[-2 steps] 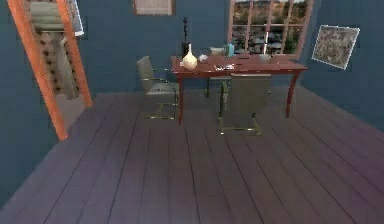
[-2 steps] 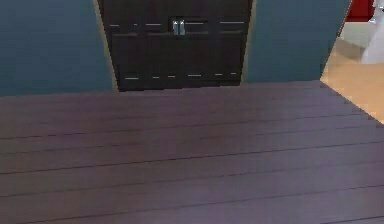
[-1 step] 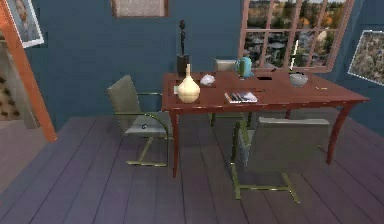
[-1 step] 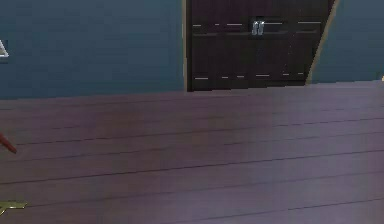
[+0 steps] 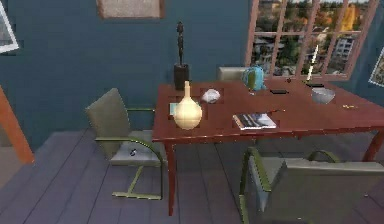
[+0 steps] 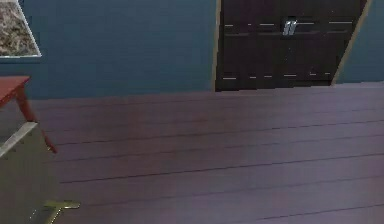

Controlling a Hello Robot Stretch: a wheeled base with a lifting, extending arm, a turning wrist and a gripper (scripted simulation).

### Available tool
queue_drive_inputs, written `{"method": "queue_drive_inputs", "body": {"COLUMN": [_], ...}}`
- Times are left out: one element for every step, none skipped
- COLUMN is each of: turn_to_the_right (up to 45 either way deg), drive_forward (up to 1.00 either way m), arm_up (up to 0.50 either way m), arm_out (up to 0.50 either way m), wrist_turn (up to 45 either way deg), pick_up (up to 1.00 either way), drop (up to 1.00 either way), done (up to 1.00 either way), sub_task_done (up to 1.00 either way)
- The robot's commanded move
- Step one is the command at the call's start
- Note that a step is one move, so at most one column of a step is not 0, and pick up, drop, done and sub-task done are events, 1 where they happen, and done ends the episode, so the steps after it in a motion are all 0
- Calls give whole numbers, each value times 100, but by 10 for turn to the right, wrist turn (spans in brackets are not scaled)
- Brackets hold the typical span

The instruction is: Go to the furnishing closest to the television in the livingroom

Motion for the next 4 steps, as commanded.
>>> {"method": "queue_drive_inputs", "body": {"turn_to_the_right": [-60, 0, -420, 0], "drive_forward": [0, 25, 0, 15], "arm_up": [0, 0, 0, 0], "arm_out": [0, 0, 0, 0], "wrist_turn": [0, 0, 0, 0], "pick_up": [0, 0, 0, 0], "drop": [0, 0, 0, 0], "done": [0, 0, 0, 0], "sub_task_done": [0, 0, 0, 0]}}
